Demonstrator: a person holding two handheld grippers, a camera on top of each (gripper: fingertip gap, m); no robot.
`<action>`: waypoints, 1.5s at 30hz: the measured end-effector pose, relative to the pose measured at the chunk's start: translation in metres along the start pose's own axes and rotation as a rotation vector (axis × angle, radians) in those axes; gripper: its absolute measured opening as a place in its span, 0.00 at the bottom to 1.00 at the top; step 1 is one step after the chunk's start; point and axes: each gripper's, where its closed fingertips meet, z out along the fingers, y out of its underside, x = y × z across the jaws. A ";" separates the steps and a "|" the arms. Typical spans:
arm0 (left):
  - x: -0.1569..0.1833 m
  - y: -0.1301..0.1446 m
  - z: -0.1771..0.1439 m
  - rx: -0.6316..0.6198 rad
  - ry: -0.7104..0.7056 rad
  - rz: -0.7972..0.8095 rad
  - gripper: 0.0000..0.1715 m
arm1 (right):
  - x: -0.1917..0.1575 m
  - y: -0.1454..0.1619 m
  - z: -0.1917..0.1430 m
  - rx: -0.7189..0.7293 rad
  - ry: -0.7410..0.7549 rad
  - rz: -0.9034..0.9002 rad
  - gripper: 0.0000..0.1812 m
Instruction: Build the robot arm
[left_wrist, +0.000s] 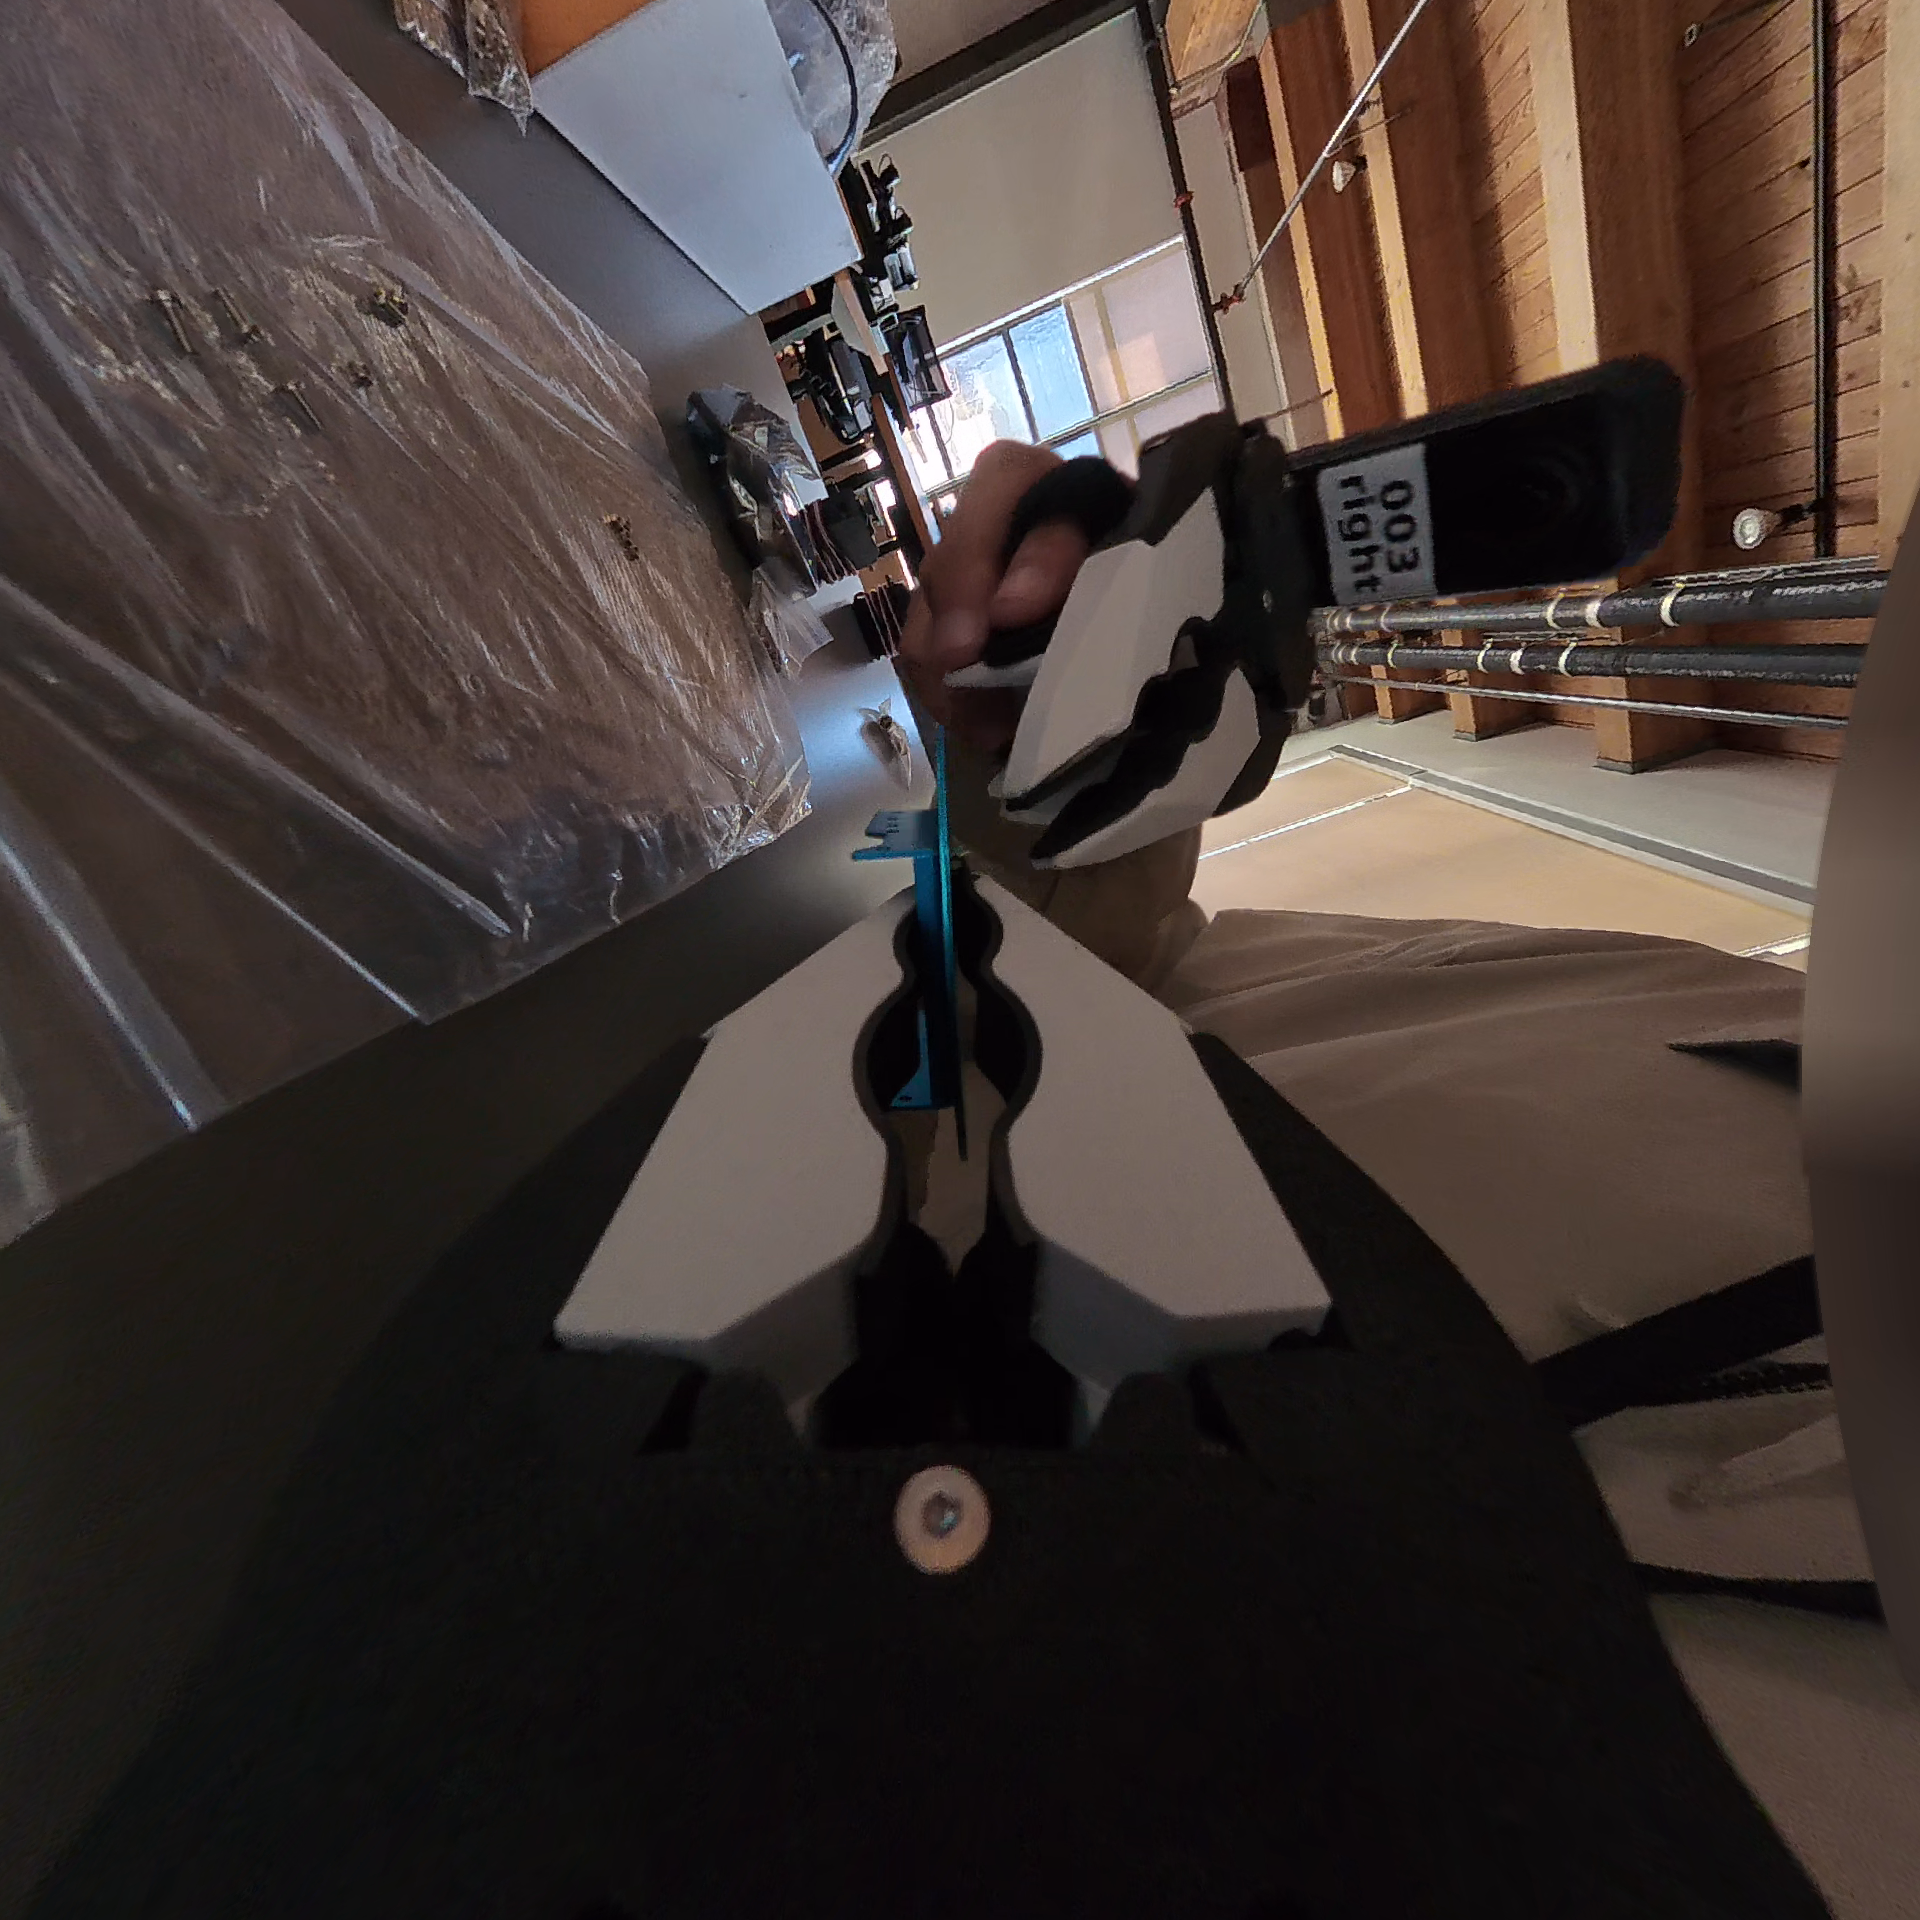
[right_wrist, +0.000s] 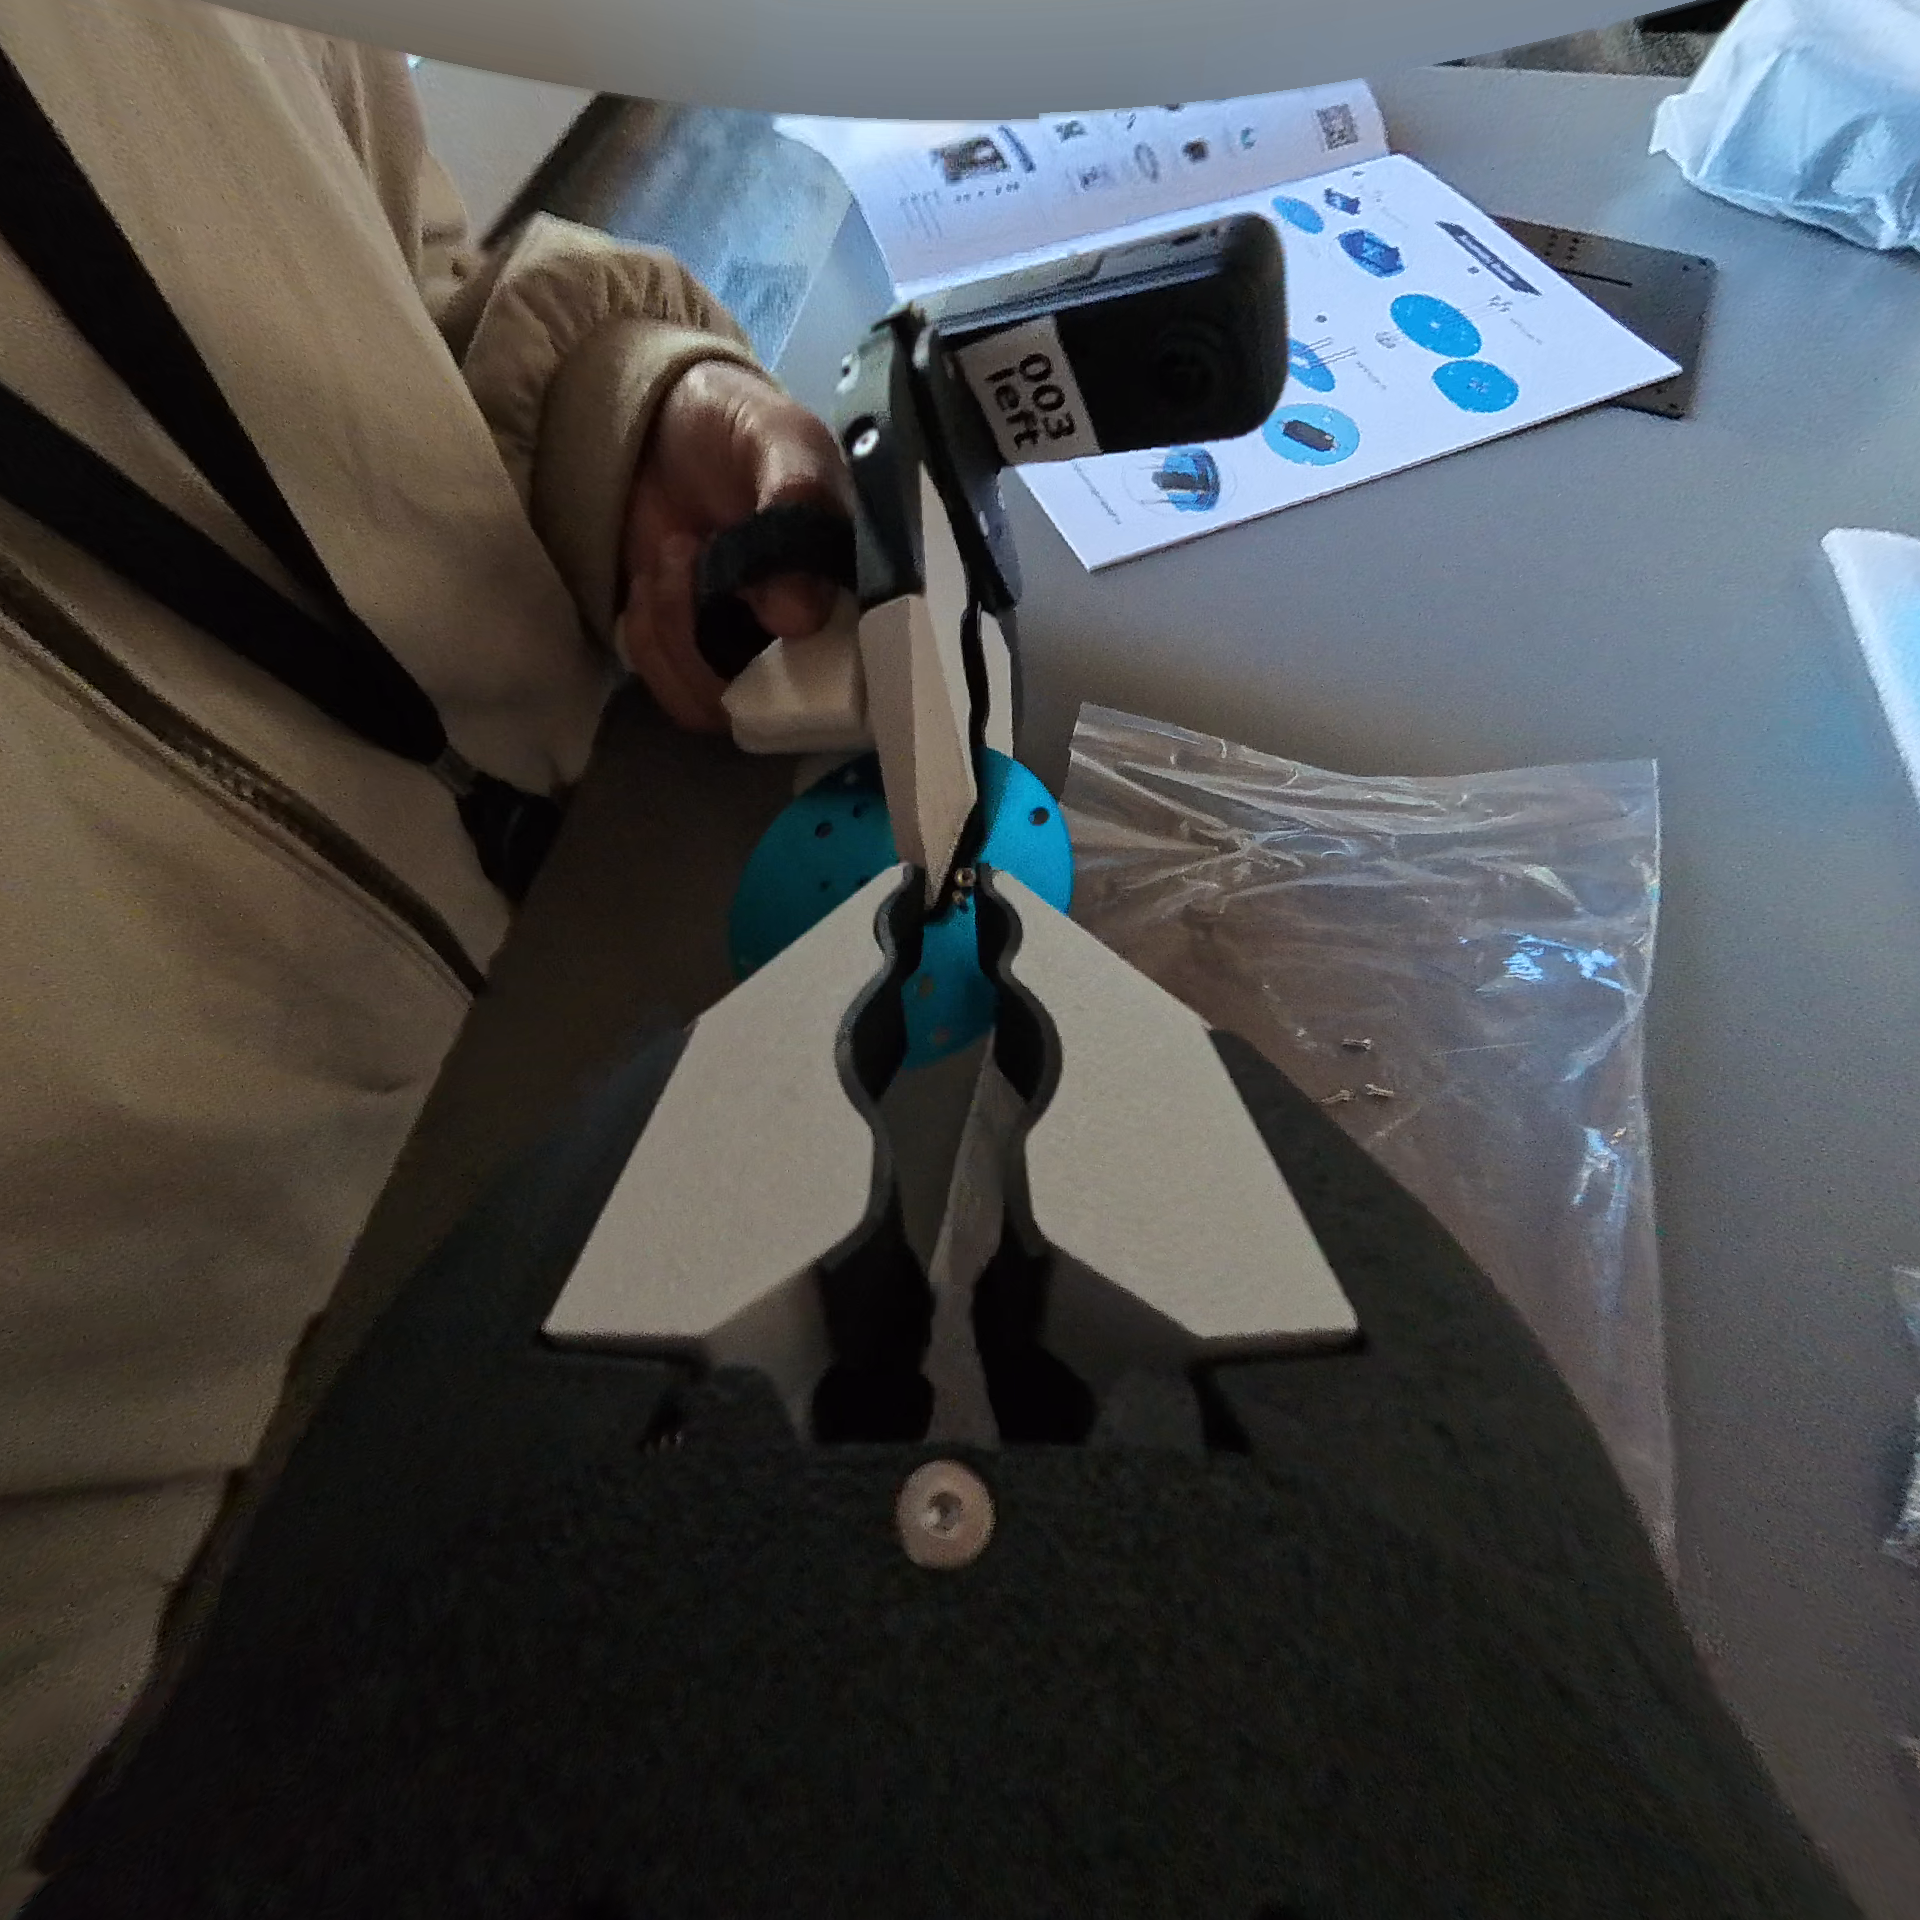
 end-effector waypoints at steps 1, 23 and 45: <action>-0.001 0.000 0.000 -0.004 -0.007 0.002 0.00 | 0.000 0.001 0.000 -0.022 -0.003 -0.029 0.05; -0.002 0.002 0.000 -0.021 -0.010 -0.016 0.00 | -0.005 0.009 0.014 -0.109 -0.071 -0.139 0.06; -0.003 0.002 -0.002 -0.012 0.005 -0.034 0.00 | 0.003 0.008 0.012 -0.070 -0.043 -0.111 0.03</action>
